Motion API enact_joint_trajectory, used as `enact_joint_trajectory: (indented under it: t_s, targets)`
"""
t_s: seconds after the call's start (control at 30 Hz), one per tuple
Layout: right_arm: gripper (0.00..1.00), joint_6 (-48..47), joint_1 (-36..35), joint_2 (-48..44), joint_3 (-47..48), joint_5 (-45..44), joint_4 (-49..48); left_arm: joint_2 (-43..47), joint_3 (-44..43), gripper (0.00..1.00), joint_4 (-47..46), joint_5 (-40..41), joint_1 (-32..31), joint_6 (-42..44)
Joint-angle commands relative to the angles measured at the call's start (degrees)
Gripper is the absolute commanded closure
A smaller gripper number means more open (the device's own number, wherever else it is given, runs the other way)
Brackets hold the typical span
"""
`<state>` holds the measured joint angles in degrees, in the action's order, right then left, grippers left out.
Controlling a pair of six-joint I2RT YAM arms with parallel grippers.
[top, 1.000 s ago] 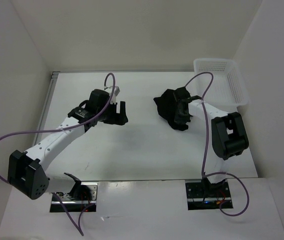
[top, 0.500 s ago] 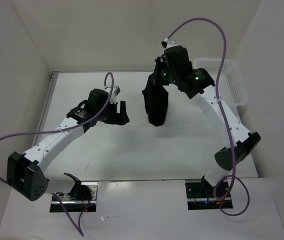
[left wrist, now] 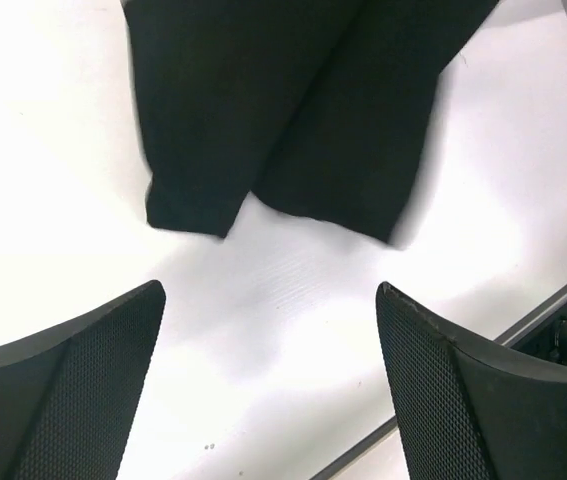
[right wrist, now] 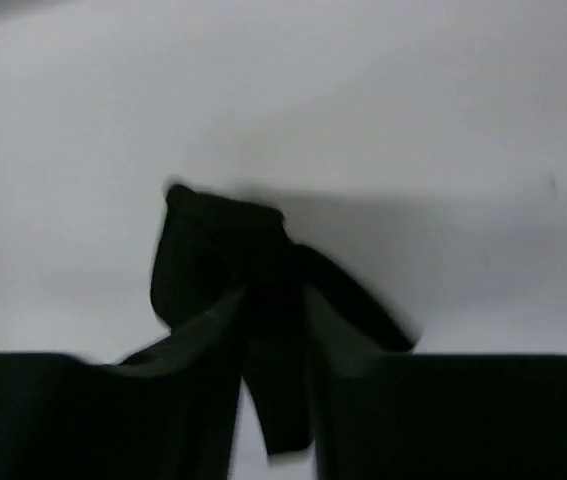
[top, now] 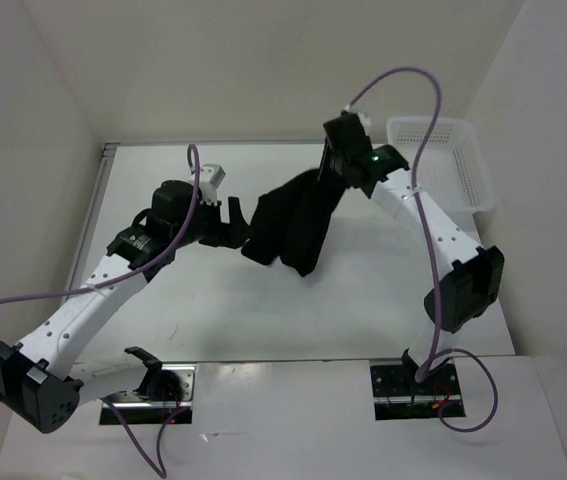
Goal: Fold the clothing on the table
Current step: Move the skirt to the center of the board
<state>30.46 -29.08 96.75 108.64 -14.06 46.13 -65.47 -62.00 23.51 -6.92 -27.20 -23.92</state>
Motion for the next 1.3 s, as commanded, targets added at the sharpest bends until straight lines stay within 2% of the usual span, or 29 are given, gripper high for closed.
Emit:
enact_joint_trajectory:
  t_s: [0.0, 0.07, 0.17, 0.37, 0.5, 0.63, 0.67, 0.7, 0.73, 0.77, 0.8, 0.9, 0.97, 1.0, 1.03, 1.1, 1.2, 1.27]
  targets:
    - [0.59, 5.6, 1.6, -1.0, -15.9, -7.6, 4.1, 2.6, 2.1, 0.07, -1.9, 1.5, 0.1, 1.0]
    - [0.43, 6.9, 4.3, -2.5, -22.4, -9.4, 4.1, 3.3, 3.5, 0.01, -1.9, 0.8, 0.1, 1.0]
    - [0.42, 6.2, 6.2, -4.7, -24.3, -12.4, 4.1, 2.8, 4.1, 0.0, -3.1, -4.0, 0.1, 1.0]
    - [0.41, 3.3, 6.2, -4.7, -20.0, -13.6, 4.8, -2.5, 5.3, 0.0, -10.2, -14.0, -0.9, 1.0]
    - [0.39, 2.0, 6.2, -3.6, -19.3, -14.1, 4.2, -11.3, 5.9, 0.02, -15.1, -17.4, -2.4, -0.2]
    - [0.39, 0.8, 6.8, 0.2, -14.7, -16.0, 5.4, -17.0, 5.4, 0.17, -18.6, -18.5, -4.5, -1.9]
    - [0.39, 0.2, 6.8, 0.2, -13.8, -16.6, 5.4, -17.7, 5.4, 0.25, -19.9, -18.0, -5.0, -3.2]
    - [0.39, 0.2, 7.5, 1.0, -13.0, -16.6, 5.9, -19.2, 5.4, 0.43, -20.5, -17.3, -5.1, -4.0]
    - [0.39, 0.2, 8.0, 1.0, -11.5, -16.6, 5.9, -20.0, 5.4, 0.49, -21.1, -17.3, -5.1, -5.0]
    - [0.39, 0.2, 8.0, 1.6, -11.0, -16.6, 5.9, -20.9, 5.4, 0.51, -22.5, -16.7, -5.6, -6.2]
    - [0.39, -0.3, 8.7, 1.6, -10.4, -15.7, 5.9, -23.1, 5.4, 0.51, -23.3, -16.7, -5.6, -8.7]
    - [0.39, -0.9, 10.4, 1.6, -10.4, -12.9, 4.8, -27.5, 6.9, 0.39, -27.7, -17.3, -6.1, -14.1]
    - [0.39, -0.9, 11.0, 2.1, -10.4, -12.0, 4.8, -29.2, 9.3, 0.16, -32.5, -16.7, -6.1, -20.5]
    - [0.39, -1.4, 11.0, 2.1, -9.9, -12.0, 4.8, -30.6, 10.2, 0.09, -34.5, -16.7, -6.1, -22.5]
    - [0.39, -1.5, 11.0, 2.1, -9.9, -12.0, 4.2, -31.2, 10.8, 0.06, -36.0, -16.7, -6.7, -26.1]
    - [0.39, -2.1, 11.0, 2.1, -9.9, -12.0, 4.2, -32.4, 11.9, 0.06, -40.0, -16.0, -8.1, -29.1]
    - [0.39, -2.8, 11.0, 1.4, -10.5, -11.5, 3.6, -33.1, 13.3, 0.06, -43.1, -10.3, -11.2, -35.5]
    - [0.39, -2.8, 11.0, 0.0, -11.2, -10.7, 3.0, -33.7, 14.0, 0.11, -44.4, -6.6, -12.4, -39.6]
